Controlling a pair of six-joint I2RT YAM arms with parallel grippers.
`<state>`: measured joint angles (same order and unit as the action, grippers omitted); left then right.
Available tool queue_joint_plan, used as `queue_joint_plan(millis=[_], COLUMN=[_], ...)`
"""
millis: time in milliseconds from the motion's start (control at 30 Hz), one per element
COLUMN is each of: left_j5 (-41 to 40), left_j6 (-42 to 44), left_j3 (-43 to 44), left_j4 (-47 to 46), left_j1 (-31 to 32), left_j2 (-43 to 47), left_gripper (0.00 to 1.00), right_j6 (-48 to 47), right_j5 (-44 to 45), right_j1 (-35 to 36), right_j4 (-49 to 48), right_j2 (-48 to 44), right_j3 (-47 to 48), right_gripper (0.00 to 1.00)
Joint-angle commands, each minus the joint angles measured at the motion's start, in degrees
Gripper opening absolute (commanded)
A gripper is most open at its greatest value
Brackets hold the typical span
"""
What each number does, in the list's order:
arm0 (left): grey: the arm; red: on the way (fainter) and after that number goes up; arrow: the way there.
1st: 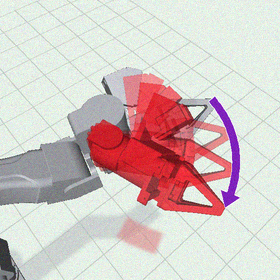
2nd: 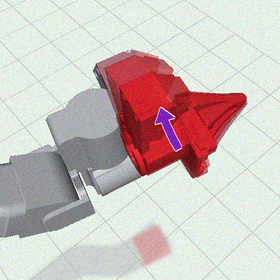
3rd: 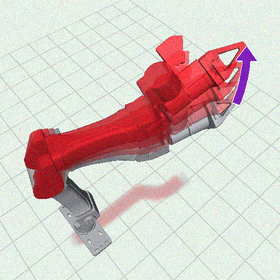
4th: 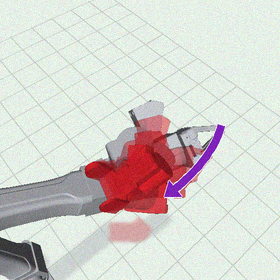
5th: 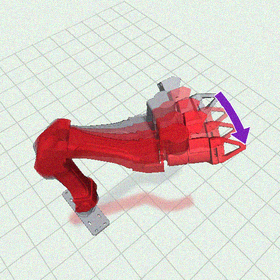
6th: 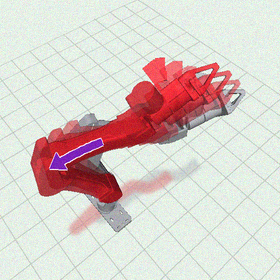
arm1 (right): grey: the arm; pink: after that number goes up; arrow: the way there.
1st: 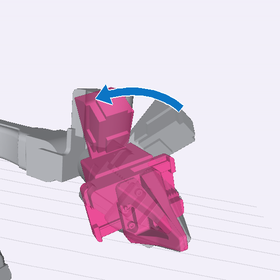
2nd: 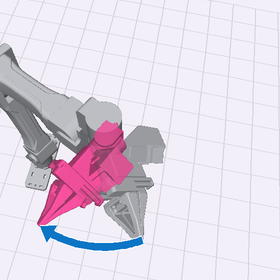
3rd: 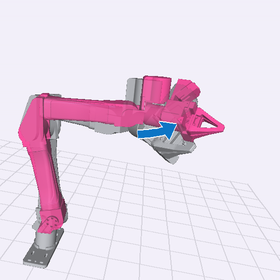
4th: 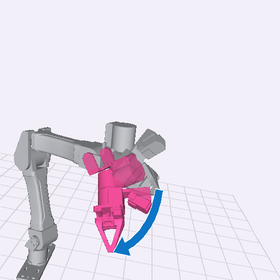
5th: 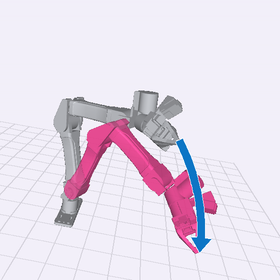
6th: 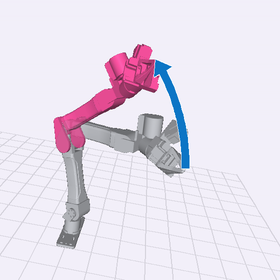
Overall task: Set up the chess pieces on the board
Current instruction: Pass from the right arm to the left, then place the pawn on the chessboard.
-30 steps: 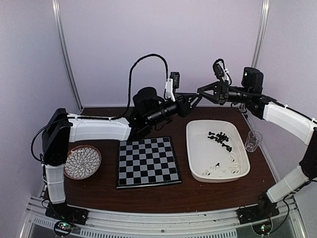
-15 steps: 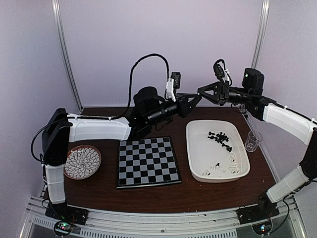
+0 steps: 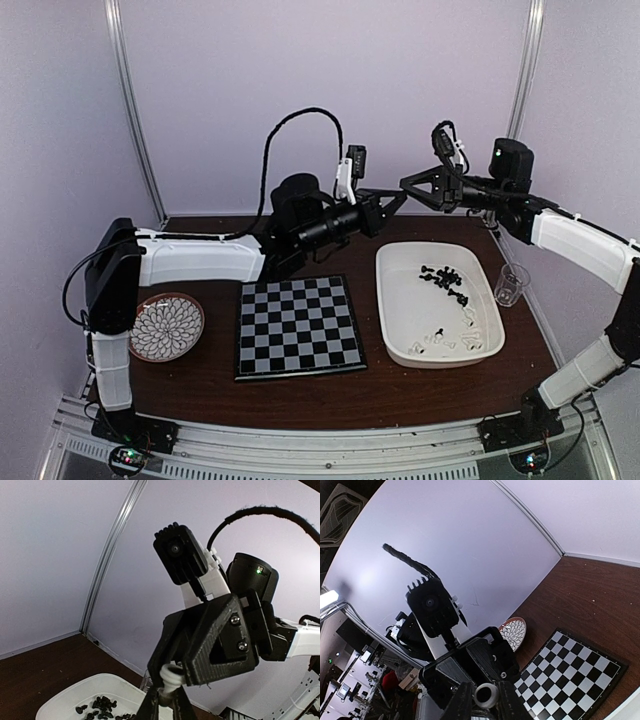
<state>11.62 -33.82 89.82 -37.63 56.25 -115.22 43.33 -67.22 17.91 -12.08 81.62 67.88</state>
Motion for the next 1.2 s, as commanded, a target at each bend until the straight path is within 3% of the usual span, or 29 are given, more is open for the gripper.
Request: queue_joint_plan(millis=[0,133,200,333,433,567,667,867,1067,1167], left_j5=[1.1,1.1,1.4,2.3,5.9,11.0,16.2,20.7,24.4,22.0], left_j6=[0.0,1.1,1.3,-0.3,-5.1,-18.2,-29.9,-57.4,-77.2,-83.9], left_j3=[0.8,-1.5,-1.4,-0.7,-1.9,-3.4,-7.0,-21.1,-35.5,-41.3], left_j4=[0.8,11.6,22.9,48.5,62.0,73.1,73.5,62.8,55.4,50.4], left_j1=[0.2,-0.5,-1.4,-4.2,-7.2,-12.1,-15.0,-18.9,-19.7,-19.6], left_j2=[1.1,6.9,10.2,16.7,20.8,25.4,28.7,36.2,37.9,39.2], left_gripper=[0.01,0.00,0.00,0.00,0.00,0.00,0.00,0.00,0.00,0.00], right_j6=[-3.7,-10.3,-14.4,-33.2,-39.5,-43.4,-45.5,-46.8,-51.9,-53.7], right_j5=[-0.2,-0.1,-0.7,2.7,6.4,8.7,9.9,11.1,14.6,16.1], right_j1=[-0.5,-4.4,-7.1,-8.7,-8.7,-8.6,-8.4,-5.9,-1.1,0.6], right_j4=[3.1,12.8,17.0,35.5,40.8,43.1,44.3,45.0,48.6,50.1], right_j2=[-1.9,-2.9,-3.8,-5.9,-6.9,-7.3,-6.7,-6.0,-6.6,-6.7], right_j3=[0.8,4.7,5.9,8.7,7.6,6.6,7.2,6.7,5.4,5.4], right_gripper=[0.31,0.46,0.49,0.51,0.51,0.51,0.51,0.51,0.51,0.51])
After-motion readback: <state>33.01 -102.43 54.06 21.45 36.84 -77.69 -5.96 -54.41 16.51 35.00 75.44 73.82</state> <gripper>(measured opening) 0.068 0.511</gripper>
